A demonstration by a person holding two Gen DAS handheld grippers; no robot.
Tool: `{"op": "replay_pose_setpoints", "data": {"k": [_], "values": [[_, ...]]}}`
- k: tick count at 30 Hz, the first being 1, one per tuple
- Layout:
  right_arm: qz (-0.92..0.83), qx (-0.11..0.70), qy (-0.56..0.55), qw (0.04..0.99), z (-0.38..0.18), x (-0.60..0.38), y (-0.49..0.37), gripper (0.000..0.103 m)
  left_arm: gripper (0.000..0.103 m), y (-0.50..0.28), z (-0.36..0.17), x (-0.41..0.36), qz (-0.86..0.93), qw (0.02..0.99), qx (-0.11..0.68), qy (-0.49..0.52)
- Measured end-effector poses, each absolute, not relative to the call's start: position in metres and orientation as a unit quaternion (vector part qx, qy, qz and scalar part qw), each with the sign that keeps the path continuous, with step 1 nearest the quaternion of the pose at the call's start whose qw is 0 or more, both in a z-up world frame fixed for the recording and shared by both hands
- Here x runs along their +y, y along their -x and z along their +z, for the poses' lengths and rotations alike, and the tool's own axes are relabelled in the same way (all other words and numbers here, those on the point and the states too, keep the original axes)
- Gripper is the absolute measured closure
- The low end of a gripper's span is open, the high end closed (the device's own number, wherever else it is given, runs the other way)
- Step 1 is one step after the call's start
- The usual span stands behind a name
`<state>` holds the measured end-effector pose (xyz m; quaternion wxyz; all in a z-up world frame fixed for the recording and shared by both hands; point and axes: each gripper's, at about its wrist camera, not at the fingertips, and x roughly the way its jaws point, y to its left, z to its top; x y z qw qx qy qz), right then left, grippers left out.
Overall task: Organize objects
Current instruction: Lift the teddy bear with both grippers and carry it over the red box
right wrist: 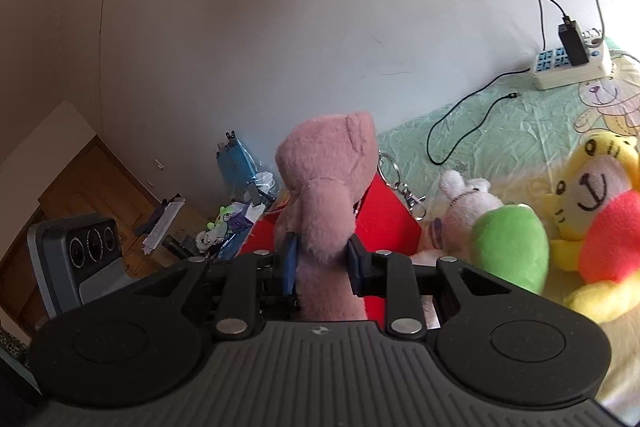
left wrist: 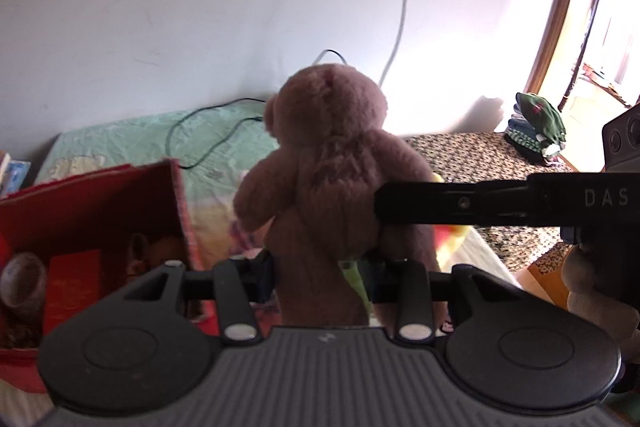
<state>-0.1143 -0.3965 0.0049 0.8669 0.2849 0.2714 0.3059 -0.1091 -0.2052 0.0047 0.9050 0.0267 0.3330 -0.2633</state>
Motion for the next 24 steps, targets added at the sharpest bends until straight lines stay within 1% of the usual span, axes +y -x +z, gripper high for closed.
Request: {"op": "replay_pose_setpoints", "data": {"k": [7, 12, 16, 23, 24], "values": [[0.303, 0.275, -0.275, 0.87, 0.005, -0.328, 0.078, 0.076, 0.067, 0.077, 0.002, -0.136, -0.242, 0.906, 0.346, -0.003], [0.279, 0.289, -0.268, 0.876, 0.002, -0.291, 0.058, 0.077, 0.067, 0.054, -0.01, -0.107, -0.233, 0.904, 0.359, -0.006], [0.244, 0.301, -0.249, 0.888, 0.0, -0.269, 0.044, 0.079, 0.067, 0.036, -0.026, -0.096, -0.238, 0.893, 0.382, -0.003], [0.18, 0.313, -0.178, 0.915, -0.013, -0.237, 0.034, 0.081, 0.068, 0.017, -0.056, -0.093, -0.245, 0.875, 0.417, -0.012], [0.172, 0.315, -0.169, 0.918, -0.015, -0.234, 0.033, 0.081, 0.066, 0.015, -0.058, -0.092, -0.244, 0.875, 0.419, -0.015]]}}
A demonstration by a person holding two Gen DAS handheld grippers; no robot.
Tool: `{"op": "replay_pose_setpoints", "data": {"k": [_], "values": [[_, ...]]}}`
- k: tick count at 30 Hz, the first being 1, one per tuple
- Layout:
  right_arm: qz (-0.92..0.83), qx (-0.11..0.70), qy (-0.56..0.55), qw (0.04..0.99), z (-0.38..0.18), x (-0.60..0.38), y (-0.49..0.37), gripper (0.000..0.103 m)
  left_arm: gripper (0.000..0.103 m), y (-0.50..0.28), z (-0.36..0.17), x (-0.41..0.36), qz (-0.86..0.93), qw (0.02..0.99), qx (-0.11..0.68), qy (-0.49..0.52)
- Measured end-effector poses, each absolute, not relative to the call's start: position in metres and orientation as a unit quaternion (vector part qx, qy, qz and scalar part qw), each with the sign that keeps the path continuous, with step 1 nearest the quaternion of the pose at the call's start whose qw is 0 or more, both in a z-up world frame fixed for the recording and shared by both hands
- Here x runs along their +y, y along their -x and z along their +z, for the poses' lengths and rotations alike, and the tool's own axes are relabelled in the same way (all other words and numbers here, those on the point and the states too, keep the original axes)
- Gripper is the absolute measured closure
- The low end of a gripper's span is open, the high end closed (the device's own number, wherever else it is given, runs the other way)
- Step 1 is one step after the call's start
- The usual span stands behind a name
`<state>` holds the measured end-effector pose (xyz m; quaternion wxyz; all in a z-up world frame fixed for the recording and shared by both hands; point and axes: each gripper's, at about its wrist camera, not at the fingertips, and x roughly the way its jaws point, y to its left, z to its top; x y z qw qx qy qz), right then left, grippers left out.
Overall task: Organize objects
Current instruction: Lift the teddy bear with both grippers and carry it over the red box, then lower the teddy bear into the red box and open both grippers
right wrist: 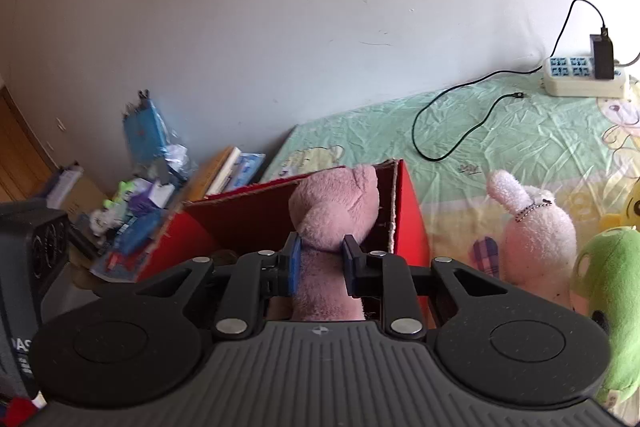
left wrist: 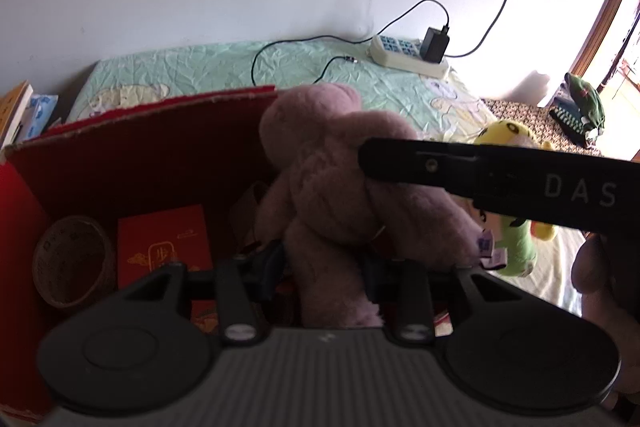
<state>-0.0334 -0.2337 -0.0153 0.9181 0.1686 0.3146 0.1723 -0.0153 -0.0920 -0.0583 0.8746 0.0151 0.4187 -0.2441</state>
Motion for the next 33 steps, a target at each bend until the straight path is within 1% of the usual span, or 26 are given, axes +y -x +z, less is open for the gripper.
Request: {"op": "replay_pose_setpoints", "data": {"k": [1, 3, 7, 8, 10, 11, 14, 15, 16, 18, 20, 22, 24, 30, 33], "values": [[0.166, 0.316, -0.16, 0.92, -0.017, -0.231, 0.033, 0.081, 0.064, 0.015, -0.061, -0.092, -0.245, 0.873, 0.421, -0.017], [0.154, 0.322, -0.143, 0.923, -0.02, -0.226, 0.031, 0.081, 0.055, 0.015, -0.065, -0.092, -0.245, 0.87, 0.428, -0.023], [0.135, 0.335, -0.129, 0.923, -0.034, -0.218, 0.026, 0.082, 0.054, 0.012, -0.076, -0.091, -0.23, 0.868, 0.44, -0.034], [0.129, 0.336, -0.124, 0.925, -0.037, -0.217, 0.026, 0.084, 0.051, 0.012, -0.076, -0.089, -0.227, 0.868, 0.442, -0.028], [0.127, 0.326, -0.107, 0.931, -0.037, -0.214, 0.028, 0.084, 0.05, 0.01, -0.078, -0.084, -0.222, 0.866, 0.447, -0.019], [0.126, 0.324, -0.1, 0.932, -0.037, -0.213, 0.028, 0.084, 0.047, 0.009, -0.079, -0.081, -0.219, 0.866, 0.449, -0.017], [0.124, 0.322, -0.091, 0.934, -0.038, -0.211, 0.029, 0.083, 0.048, 0.005, -0.084, -0.079, -0.199, 0.866, 0.458, -0.025], [0.123, 0.323, -0.098, 0.933, -0.037, -0.212, 0.03, 0.082, 0.047, 0.003, -0.086, -0.078, -0.193, 0.865, 0.462, -0.024], [0.123, 0.326, -0.11, 0.931, -0.037, -0.213, 0.03, 0.079, 0.047, 0.002, -0.088, -0.076, -0.192, 0.863, 0.467, -0.019], [0.122, 0.328, -0.133, 0.927, -0.037, -0.219, 0.033, 0.078, 0.048, -0.001, -0.092, -0.073, -0.188, 0.859, 0.476, -0.01], [0.122, 0.328, -0.143, 0.926, -0.038, -0.223, 0.038, 0.085, 0.05, -0.001, -0.093, -0.073, -0.183, 0.86, 0.476, -0.013], [0.125, 0.326, -0.144, 0.926, -0.039, -0.225, 0.042, 0.087, 0.05, -0.001, -0.093, -0.076, -0.176, 0.862, 0.474, -0.026], [0.13, 0.323, -0.14, 0.927, -0.04, -0.225, 0.045, 0.088, 0.051, -0.003, -0.093, -0.078, -0.171, 0.861, 0.478, -0.029], [0.136, 0.326, -0.149, 0.924, -0.039, -0.227, 0.048, 0.088, 0.05, -0.001, -0.088, -0.082, -0.145, 0.861, 0.486, -0.044], [0.141, 0.33, -0.155, 0.92, -0.039, -0.229, 0.051, 0.088, 0.046, 0.003, -0.083, -0.083, -0.127, 0.865, 0.482, -0.059]]}}
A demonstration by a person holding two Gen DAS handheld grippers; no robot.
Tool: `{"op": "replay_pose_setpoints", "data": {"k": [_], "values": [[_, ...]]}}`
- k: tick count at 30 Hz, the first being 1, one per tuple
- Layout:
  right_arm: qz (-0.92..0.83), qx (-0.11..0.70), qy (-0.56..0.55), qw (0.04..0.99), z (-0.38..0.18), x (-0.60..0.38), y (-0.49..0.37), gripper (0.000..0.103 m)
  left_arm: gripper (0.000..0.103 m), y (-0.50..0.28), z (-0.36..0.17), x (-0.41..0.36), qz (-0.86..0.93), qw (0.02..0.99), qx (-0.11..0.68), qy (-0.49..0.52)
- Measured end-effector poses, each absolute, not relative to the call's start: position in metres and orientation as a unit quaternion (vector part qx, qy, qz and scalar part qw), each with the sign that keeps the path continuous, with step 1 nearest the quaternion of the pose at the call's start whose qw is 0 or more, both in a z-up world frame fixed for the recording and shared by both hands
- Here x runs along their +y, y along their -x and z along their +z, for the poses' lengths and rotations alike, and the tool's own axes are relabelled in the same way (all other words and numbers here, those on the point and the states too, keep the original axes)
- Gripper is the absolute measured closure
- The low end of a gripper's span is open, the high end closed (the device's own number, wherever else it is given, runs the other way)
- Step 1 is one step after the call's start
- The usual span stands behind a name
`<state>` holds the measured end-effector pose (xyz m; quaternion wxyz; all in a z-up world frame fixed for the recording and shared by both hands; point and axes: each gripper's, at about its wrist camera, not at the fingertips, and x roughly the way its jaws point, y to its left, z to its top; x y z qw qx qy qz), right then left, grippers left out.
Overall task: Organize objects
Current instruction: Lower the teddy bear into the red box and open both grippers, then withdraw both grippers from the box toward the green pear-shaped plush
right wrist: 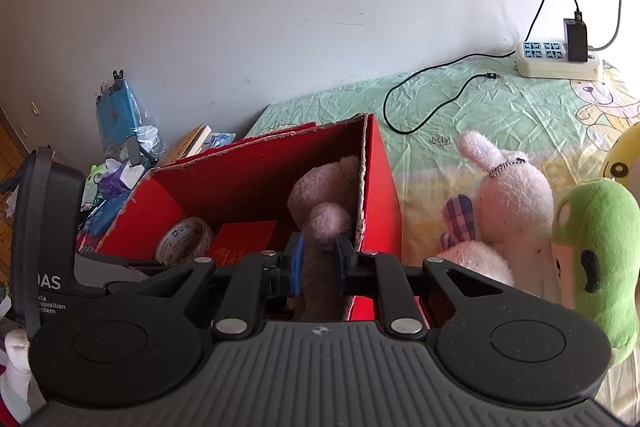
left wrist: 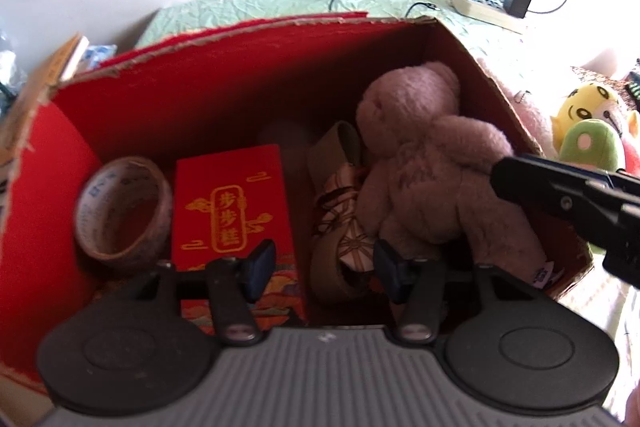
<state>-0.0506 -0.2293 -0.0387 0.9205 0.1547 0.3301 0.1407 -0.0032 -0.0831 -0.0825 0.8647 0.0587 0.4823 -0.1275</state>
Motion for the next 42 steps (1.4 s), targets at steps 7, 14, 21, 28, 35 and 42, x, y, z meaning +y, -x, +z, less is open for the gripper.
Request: {"op": "replay_pose_setpoints", "data": {"k": [7, 14, 21, 28, 35, 42], "values": [[0.146, 0.331, -0.146, 0.921, -0.037, -0.229, 0.06, 0.088, 0.041, 0.015, -0.065, -0.086, -0.093, 0.877, 0.466, -0.076], [0.16, 0.325, -0.153, 0.919, -0.031, -0.237, 0.074, 0.087, 0.038, 0.027, -0.051, -0.097, -0.052, 0.884, 0.452, -0.105], [0.167, 0.313, -0.15, 0.923, -0.023, -0.253, 0.09, 0.082, 0.036, 0.045, -0.035, -0.116, -0.023, 0.892, 0.433, -0.126], [0.159, 0.315, -0.165, 0.921, -0.023, -0.288, 0.101, 0.082, 0.036, 0.065, -0.016, -0.142, -0.009, 0.901, 0.411, -0.137], [0.149, 0.324, -0.176, 0.917, -0.026, -0.32, 0.109, 0.081, 0.036, 0.08, -0.008, -0.178, -0.013, 0.903, 0.402, -0.148], [0.144, 0.331, -0.179, 0.915, -0.029, -0.352, 0.119, 0.081, 0.035, 0.094, -0.012, -0.217, -0.021, 0.9, 0.408, -0.153]]}}
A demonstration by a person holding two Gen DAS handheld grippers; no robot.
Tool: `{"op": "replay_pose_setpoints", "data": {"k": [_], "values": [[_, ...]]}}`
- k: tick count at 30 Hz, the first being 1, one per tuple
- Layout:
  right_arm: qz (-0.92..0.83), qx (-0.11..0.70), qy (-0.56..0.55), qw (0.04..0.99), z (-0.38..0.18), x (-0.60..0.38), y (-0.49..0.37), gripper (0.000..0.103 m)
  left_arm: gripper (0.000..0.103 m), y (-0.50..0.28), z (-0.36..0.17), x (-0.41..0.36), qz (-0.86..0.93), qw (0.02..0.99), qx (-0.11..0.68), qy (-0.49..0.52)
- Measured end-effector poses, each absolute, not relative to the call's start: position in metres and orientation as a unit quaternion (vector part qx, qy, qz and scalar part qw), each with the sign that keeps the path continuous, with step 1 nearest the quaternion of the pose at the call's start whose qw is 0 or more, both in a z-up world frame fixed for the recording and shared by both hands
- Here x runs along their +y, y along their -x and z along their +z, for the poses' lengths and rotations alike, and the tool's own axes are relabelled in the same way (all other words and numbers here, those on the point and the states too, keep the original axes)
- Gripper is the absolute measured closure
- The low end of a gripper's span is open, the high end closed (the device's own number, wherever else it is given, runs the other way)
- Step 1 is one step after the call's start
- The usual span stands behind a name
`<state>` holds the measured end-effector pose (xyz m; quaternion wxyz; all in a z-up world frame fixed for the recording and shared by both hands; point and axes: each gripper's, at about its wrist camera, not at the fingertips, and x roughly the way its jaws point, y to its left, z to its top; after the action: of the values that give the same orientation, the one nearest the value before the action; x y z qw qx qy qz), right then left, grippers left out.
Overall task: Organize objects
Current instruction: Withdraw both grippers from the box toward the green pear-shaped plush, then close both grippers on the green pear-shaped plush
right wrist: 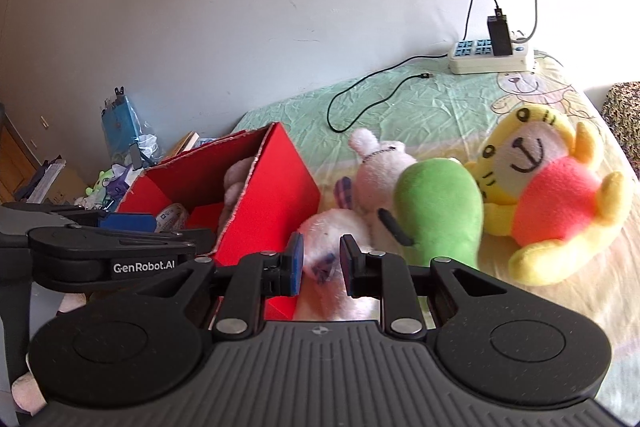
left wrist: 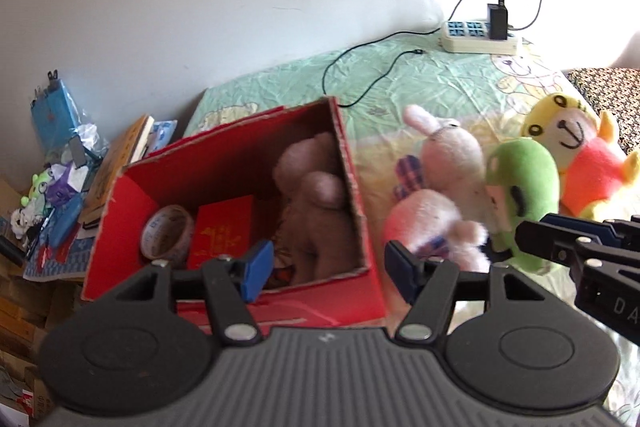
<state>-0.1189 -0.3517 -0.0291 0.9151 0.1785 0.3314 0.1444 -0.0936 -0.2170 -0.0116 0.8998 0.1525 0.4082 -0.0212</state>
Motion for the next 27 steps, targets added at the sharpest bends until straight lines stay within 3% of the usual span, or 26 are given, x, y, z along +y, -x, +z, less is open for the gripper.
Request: {"op": "replay_pose_setpoints", "data": {"k": [27], "values": [[0.128, 0.36, -0.234, 0.894, -0.061, -0.451, 0.129, 0.08, 0.03, 0.103, -0.049, -0.324, -0.049, 0.874, 0.444, -0.191]]}}
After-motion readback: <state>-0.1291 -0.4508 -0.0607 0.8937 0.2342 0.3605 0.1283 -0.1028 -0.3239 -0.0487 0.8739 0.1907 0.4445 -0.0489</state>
